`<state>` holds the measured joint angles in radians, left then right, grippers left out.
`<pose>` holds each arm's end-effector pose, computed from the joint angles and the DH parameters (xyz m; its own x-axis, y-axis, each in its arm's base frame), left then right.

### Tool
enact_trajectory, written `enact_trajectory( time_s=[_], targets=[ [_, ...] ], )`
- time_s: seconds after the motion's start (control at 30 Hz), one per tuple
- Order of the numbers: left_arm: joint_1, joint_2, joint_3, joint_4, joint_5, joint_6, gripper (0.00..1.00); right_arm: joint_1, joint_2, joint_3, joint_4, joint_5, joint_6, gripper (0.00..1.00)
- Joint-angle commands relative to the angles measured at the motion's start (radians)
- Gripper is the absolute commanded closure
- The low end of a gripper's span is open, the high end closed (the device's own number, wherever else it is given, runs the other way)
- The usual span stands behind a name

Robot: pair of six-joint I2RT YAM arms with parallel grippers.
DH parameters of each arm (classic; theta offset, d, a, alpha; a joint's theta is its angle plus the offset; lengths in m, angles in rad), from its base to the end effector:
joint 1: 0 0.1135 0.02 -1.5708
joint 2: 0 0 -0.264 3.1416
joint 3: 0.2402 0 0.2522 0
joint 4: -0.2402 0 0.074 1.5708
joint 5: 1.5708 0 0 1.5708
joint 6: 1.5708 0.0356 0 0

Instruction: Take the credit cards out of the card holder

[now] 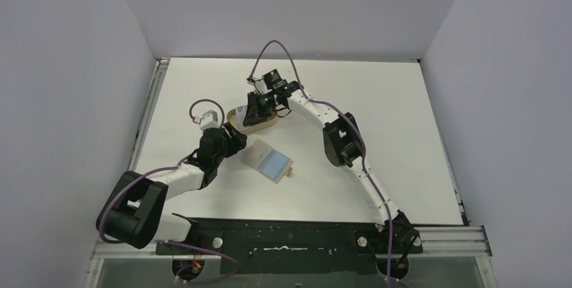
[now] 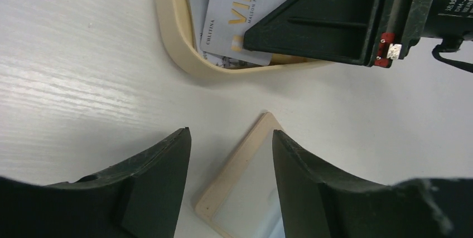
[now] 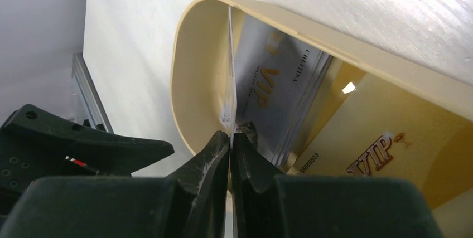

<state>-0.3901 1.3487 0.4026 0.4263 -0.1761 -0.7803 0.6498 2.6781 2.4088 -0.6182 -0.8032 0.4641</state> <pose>0.2321 -0.0887 0.1532 -0.4910 -0.5470 -0.6781 -0.1570 0.8211 -0.5487 0.4388 0.3656 0.1476 -0.9021 -0.2951 -0.3148 -0.4228 0.4586 0.7816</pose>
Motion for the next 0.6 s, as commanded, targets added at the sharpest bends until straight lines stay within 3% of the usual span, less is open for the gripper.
enact_trajectory(
  time_s=[0.0, 0.07, 0.13, 0.23, 0.33, 0.5, 0.57],
  targets=[
    [0.007, 0.042, 0.021, 0.180, 0.061, 0.068, 0.41, 0.011, -0.015, 0.062, -0.011, -0.009, -0.012, 0.92],
    [0.008, 0.071, 0.045, 0.209, 0.066, 0.081, 0.37, 0.011, -0.020, 0.062, -0.016, -0.014, -0.017, 0.88],
    [0.008, 0.099, 0.070, 0.232, 0.072, 0.092, 0.29, 0.012, -0.029, 0.062, -0.026, -0.020, -0.025, 0.77],
    [0.008, 0.145, 0.095, 0.286, 0.068, 0.091, 0.10, 0.008, -0.058, 0.028, -0.015, -0.040, -0.035, 0.41],
    [0.008, 0.192, 0.120, 0.330, 0.062, 0.091, 0.06, -0.006, -0.135, -0.024, 0.014, -0.042, -0.051, 0.16],
    [0.008, 0.229, 0.160, 0.354, 0.050, 0.098, 0.04, -0.074, -0.296, -0.117, 0.089, -0.038, -0.040, 0.01],
    [0.008, 0.228, 0.168, 0.353, 0.039, 0.101, 0.04, -0.098, -0.357, -0.148, 0.092, -0.018, -0.054, 0.00]
  ],
)
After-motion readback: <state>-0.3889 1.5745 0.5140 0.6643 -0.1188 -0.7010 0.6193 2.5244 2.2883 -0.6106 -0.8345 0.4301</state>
